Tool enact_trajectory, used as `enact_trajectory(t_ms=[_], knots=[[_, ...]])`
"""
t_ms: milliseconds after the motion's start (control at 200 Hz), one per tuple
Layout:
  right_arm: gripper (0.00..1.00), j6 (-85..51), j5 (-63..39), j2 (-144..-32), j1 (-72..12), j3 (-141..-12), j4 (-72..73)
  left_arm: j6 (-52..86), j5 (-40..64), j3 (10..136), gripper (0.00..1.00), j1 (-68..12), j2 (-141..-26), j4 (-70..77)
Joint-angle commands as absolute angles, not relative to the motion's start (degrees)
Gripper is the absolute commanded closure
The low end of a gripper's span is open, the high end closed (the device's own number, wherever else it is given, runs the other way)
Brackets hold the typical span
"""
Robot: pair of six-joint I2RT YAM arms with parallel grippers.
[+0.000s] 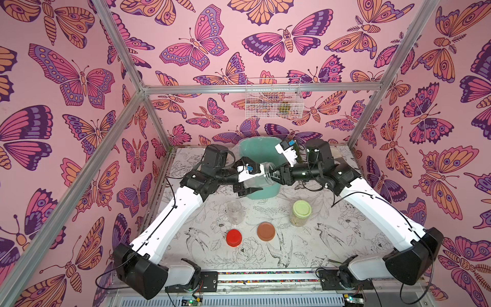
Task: Empty moldy peanuts from jars
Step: Place the jar at the center of the board.
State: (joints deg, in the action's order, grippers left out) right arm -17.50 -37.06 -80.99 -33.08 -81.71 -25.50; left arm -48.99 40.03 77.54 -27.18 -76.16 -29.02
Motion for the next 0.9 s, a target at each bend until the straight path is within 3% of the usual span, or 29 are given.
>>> enact_trajectory(t_ms=[0, 160, 416, 491, 741, 751, 776, 791, 896], knots=[[0.68, -18.6, -38.6, -79.9, -33.6, -79.8, -23.7, -48.3, 40.4, 78.1, 1.0, -27.5, -75.9, -25.8], [0.76, -19.2, -39.2, -79.5, -33.6, -79.0, -22.4, -48.3, 40.3, 78.0, 0.96, -27.5, -76.2, -25.8], [0.93, -18.1, -39.3, -78.0, -33.7, -78.0, -21.5, -47.7, 38.9, 77.2, 0.79, -27.6, -76.7, -24.8], [1.0, -18.1, -39.3, -77.6, -33.6, -77.4, -20.8, -47.4, 38.4, 76.8, 0.7, -27.6, -76.7, -24.2], [1.0, -18.4, -38.3, -76.4, -33.2, -76.8, -20.0, -46.0, 37.4, 75.5, 0.38, -27.6, -77.1, -23.2], [1.0, -18.4, -38.3, -76.3, -33.2, -76.8, -20.0, -46.0, 37.5, 75.5, 0.33, -27.6, -77.1, -23.2], [1.0, -18.5, -38.2, -76.2, -33.1, -76.7, -19.9, -45.9, 37.4, 75.4, 0.07, -27.6, -77.1, -23.2], [1.0, -18.6, -38.1, -76.2, -33.0, -76.7, -19.9, -45.9, 37.4, 75.4, 0.01, -27.6, -77.1, -23.2], [1.0, -19.0, -38.0, -75.7, -32.3, -76.4, -20.1, -45.2, 37.3, 74.4, 0.0, -27.6, -76.9, -22.3]])
